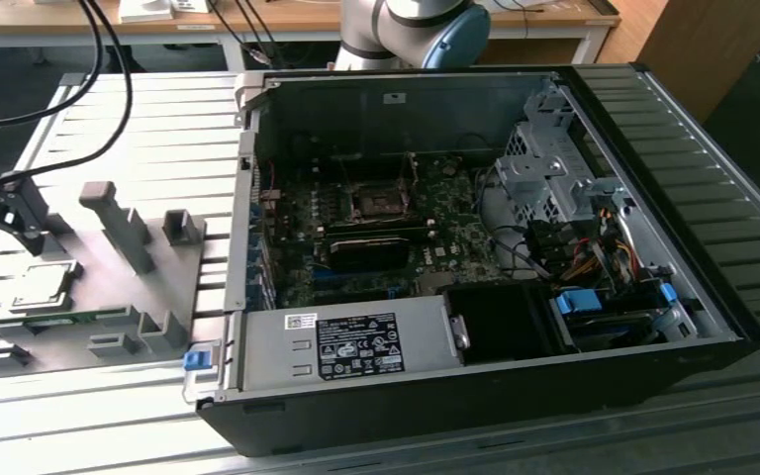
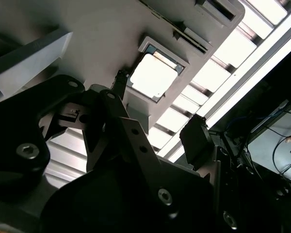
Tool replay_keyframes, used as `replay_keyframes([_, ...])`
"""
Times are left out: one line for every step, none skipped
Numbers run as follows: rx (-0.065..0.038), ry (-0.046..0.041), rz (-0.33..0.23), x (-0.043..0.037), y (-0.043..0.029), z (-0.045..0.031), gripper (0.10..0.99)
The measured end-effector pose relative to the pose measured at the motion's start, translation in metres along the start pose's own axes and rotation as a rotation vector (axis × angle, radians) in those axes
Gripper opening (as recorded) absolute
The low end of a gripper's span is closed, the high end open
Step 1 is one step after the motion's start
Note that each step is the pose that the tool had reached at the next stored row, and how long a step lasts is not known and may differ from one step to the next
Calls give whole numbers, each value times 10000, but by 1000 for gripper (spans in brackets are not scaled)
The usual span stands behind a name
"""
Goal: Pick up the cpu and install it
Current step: 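Pick up the cpu and move it towards the insertion slot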
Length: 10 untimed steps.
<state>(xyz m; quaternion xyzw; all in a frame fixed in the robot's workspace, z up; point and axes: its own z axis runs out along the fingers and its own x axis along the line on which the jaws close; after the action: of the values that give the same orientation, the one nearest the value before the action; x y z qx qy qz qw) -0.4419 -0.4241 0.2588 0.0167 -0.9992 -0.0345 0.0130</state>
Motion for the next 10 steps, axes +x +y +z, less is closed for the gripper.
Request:
replay_keyframes([0,0,0,-2,-1,2,718])
replay_keyframes([0,0,-1,-3,-1,4,718])
replay_keyframes([0,0,-1,-3,-2,7,718])
replay_keyframes([0,-1,-1,-3,-2,10,718])
replay_keyframes([0,-1,-1,-4,-2,13,718])
replay_keyframes([0,0,-1,-4,-2,15,718])
replay_keyframes([0,0,-1,-4,-2,17,718])
replay_keyframes([0,0,-1,-4,-2,19,718])
replay_keyframes([0,0,-1,-4,-2,22,718])
replay_keyframes([0,0,-1,-4,-3,24,718])
